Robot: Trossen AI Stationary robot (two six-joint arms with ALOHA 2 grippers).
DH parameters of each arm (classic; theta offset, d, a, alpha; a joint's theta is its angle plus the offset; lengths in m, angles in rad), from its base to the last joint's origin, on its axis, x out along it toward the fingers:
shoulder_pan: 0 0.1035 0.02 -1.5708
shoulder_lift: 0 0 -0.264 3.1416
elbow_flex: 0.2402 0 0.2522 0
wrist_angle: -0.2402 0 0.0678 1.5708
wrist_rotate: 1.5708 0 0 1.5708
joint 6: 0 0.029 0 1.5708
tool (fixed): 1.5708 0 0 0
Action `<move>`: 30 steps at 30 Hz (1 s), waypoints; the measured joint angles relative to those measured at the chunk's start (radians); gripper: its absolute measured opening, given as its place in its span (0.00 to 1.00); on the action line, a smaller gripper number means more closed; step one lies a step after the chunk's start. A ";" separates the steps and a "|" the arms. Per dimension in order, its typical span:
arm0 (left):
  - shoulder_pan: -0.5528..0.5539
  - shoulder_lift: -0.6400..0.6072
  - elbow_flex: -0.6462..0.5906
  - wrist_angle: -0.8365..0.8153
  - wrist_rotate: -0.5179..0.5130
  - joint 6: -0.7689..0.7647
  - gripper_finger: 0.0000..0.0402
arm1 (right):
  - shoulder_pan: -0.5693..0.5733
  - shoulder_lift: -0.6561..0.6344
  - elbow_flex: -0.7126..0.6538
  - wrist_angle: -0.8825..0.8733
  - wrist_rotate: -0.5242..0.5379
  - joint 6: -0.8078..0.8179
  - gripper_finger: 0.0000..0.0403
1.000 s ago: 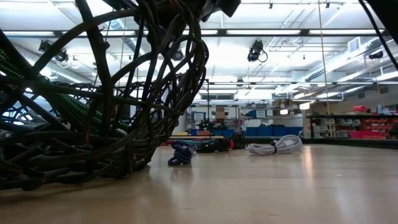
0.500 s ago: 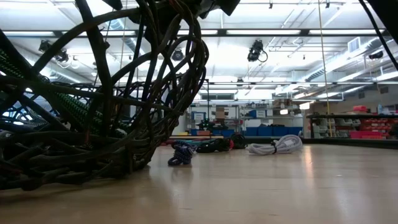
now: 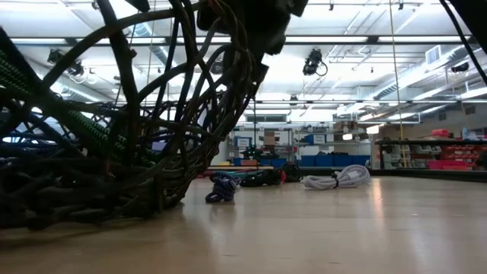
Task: Pick and place USB-C Cables
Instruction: Move the wire basket to the bottom center of the table
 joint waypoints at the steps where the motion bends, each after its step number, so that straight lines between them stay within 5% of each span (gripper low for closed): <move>1: 0.000 0.000 0.000 0.000 0.000 0.000 0.11 | 0.000 0.000 0.006 -0.013 0.044 0.001 0.38; 14: 0.000 0.000 0.000 0.000 0.000 0.002 0.11 | 0.019 0.000 0.089 -0.003 0.416 0.164 0.39; 30: 0.000 0.000 0.000 0.000 0.000 0.038 0.11 | 0.020 0.031 0.089 0.093 0.393 0.267 0.39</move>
